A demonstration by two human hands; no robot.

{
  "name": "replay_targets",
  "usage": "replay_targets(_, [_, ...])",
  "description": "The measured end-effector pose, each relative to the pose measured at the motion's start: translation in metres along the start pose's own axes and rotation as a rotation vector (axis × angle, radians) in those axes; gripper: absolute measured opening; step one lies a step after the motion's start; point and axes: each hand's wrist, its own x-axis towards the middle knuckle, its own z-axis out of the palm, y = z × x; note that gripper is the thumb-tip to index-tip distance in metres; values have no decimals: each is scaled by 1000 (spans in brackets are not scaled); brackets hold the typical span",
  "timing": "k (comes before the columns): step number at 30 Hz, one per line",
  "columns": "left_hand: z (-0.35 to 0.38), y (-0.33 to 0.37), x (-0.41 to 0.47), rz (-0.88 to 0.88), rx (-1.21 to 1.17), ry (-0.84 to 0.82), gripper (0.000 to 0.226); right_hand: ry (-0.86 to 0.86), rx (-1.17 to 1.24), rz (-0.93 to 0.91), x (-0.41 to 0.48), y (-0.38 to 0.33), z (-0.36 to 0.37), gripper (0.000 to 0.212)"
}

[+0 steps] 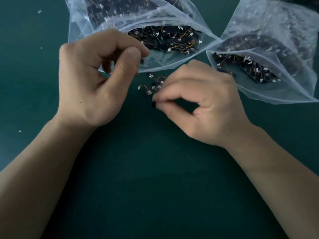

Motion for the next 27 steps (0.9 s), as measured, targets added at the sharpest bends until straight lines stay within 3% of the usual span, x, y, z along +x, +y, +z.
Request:
replay_targets(4, [-4,-3,2,-71,-6,-59,19,-112,-25,-44,-3,-1,6,9])
replay_targets(7, [-12,-4,0,-71,61,-204,16,-149,-67,-41,-3,-3,7,9])
replay_targets(10, [-18,-3,-3,-47,187,-347,34,-152,-87,-41,-4,0,7,10])
replay_targets(13, [-18,2,-5,-95,200,-376,44,-163,-94,-43,-3,1,7,10])
replay_targets(19, [-18,2,-9,-96,231,-449,15,-171,-80,-24,-3,0,6,9])
replay_targets(27, [-20,0,-16,-47,297,-471,11,-167,-27,30,-3,-1,6,7])
